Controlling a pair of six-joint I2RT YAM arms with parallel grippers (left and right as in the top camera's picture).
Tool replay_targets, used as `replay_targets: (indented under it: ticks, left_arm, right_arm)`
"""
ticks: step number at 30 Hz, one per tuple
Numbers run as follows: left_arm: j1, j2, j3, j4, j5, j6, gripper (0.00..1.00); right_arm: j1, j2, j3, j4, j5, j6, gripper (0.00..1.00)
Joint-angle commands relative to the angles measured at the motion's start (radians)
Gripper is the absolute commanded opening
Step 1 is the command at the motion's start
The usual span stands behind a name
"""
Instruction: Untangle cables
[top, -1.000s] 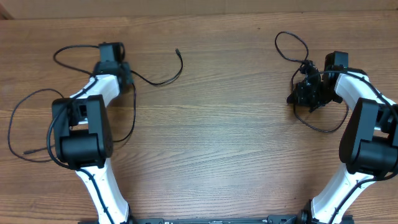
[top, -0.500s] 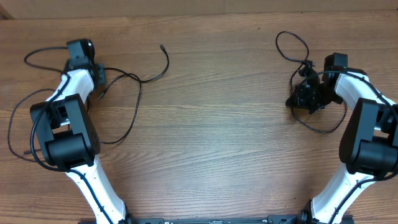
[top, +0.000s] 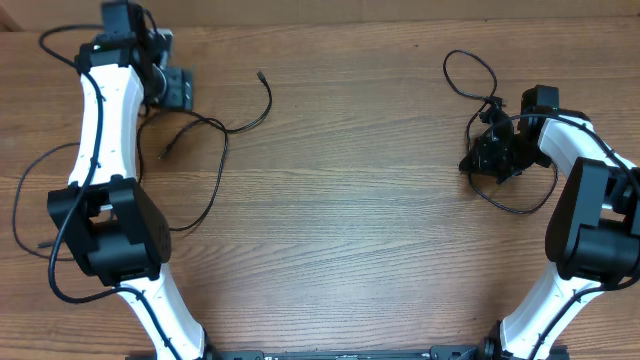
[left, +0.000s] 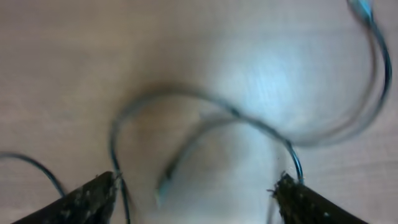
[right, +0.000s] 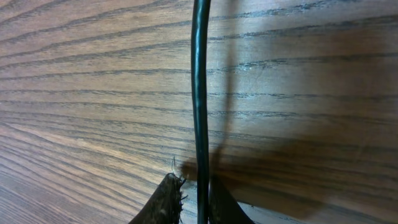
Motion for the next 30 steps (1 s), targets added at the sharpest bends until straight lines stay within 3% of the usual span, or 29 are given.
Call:
replay_targets:
  ticks: [1, 7, 18, 25, 30]
  left_arm:
    - [-0.017, 0.005, -0.006, -0.087, 0.034, 0.009, 0.92]
    - [-0.036, 0.005, -0.086, -0.118, 0.050, -0.005, 1.00]
    - [-0.047, 0.006, -0.315, 0.092, 0.067, -0.092, 1.00]
    - [-0.049, 0.006, -0.449, 0.259, 0.198, -0.090, 1.00]
    - [-0.064, 0.006, -0.521, 0.393, 0.208, -0.094, 1.00]
  right_arm:
    - [0.005, 0.040, -0.026, -0.002, 0.053, 0.001, 0.15]
    - [0.005, 0.040, -0.026, 0.010, 0.053, 0.001, 0.15]
    - [0.005, 0.040, -0.026, 0.015, 0.049, 0.001, 0.16]
    - [0.005, 0.040, -0.026, 0.018, 0.049, 0.001, 0.16]
    - [0.005, 0.040, -0.026, 0.018, 0.045, 0.001, 0.16]
